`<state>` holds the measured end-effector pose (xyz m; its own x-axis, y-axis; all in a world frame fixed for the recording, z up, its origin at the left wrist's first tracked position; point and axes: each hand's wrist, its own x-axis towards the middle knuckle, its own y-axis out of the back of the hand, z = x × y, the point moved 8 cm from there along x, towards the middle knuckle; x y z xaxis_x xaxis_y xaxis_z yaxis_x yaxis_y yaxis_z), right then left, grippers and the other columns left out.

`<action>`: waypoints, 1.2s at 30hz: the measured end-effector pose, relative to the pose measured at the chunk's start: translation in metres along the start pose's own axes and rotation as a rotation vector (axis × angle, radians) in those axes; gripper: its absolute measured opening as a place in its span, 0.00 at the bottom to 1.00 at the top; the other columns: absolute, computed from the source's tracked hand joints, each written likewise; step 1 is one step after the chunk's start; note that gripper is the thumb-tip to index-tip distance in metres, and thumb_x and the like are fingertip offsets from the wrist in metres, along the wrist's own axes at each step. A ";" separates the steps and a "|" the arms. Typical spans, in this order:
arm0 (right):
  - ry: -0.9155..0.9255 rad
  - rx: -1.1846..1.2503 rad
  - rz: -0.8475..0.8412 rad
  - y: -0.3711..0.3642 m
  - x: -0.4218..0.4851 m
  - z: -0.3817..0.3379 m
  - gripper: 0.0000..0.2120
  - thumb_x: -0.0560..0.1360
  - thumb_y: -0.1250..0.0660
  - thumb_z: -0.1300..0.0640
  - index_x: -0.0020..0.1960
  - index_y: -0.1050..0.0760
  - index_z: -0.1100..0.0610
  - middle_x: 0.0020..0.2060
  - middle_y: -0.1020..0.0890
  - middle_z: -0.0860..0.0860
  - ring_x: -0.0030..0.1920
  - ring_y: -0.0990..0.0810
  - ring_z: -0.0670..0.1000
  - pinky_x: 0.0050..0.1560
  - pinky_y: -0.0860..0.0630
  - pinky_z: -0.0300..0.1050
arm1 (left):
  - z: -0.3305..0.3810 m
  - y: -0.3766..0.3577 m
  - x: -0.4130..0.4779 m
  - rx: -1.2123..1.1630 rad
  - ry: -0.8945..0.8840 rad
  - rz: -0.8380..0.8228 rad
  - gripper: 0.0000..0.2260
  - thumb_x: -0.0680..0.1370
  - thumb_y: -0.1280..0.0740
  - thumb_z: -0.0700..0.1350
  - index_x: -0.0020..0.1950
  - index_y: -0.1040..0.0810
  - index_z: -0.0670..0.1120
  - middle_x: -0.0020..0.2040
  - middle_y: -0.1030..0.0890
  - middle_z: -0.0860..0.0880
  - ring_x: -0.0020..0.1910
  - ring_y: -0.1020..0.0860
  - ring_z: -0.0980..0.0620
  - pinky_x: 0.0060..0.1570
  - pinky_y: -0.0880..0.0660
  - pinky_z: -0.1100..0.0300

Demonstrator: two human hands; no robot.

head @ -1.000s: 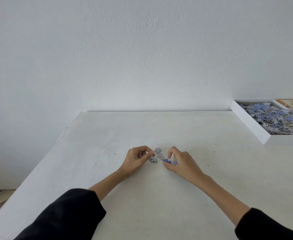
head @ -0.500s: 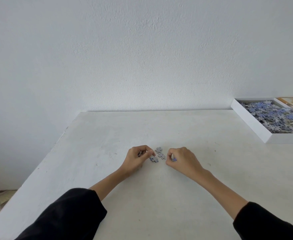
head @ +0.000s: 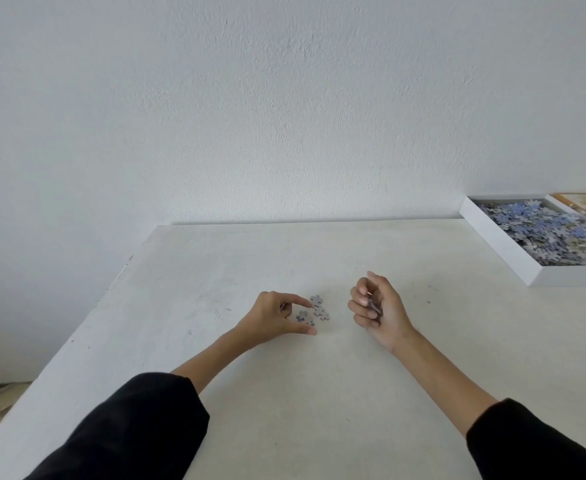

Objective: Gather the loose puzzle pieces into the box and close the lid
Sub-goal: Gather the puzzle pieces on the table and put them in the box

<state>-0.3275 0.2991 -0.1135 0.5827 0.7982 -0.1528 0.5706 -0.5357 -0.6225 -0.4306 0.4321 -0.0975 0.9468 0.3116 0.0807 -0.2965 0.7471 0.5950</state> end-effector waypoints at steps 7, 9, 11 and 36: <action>0.002 -0.170 0.143 0.013 0.000 0.001 0.17 0.78 0.42 0.52 0.32 0.35 0.55 0.19 0.37 0.47 0.17 0.44 0.43 0.18 0.50 0.34 | -0.004 -0.004 0.006 0.008 0.063 -0.088 0.09 0.66 0.22 0.45 0.41 0.20 0.50 0.20 0.41 0.57 0.22 0.41 0.57 0.22 0.35 0.67; 0.061 -0.342 0.164 0.011 -0.001 -0.002 0.16 0.78 0.41 0.53 0.33 0.33 0.56 0.18 0.40 0.47 0.17 0.45 0.44 0.19 0.49 0.34 | -0.005 -0.004 0.005 -0.017 0.079 -0.067 0.10 0.66 0.22 0.44 0.37 0.23 0.49 0.20 0.40 0.57 0.21 0.39 0.59 0.20 0.35 0.67; 0.183 -0.696 0.197 0.006 -0.003 -0.007 0.13 0.76 0.37 0.55 0.33 0.28 0.56 0.20 0.40 0.48 0.19 0.44 0.44 0.21 0.46 0.34 | -0.008 -0.003 0.005 -0.091 0.116 -0.042 0.10 0.68 0.23 0.43 0.35 0.25 0.47 0.19 0.38 0.58 0.20 0.36 0.61 0.19 0.37 0.67; 0.329 -1.127 0.131 -0.018 -0.001 -0.009 0.09 0.76 0.39 0.61 0.39 0.24 0.58 0.29 0.24 0.54 0.24 0.34 0.43 0.26 0.37 0.34 | 0.004 -0.004 -0.002 0.025 -0.037 -0.013 0.05 0.77 0.35 0.44 0.42 0.21 0.48 0.28 0.26 0.49 0.27 0.37 0.57 0.31 0.39 0.65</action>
<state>-0.3330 0.3056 -0.0950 0.7021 0.6976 0.1428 0.5877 -0.6810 0.4369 -0.4312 0.4265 -0.0969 0.9546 0.2798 0.1024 -0.2817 0.7356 0.6161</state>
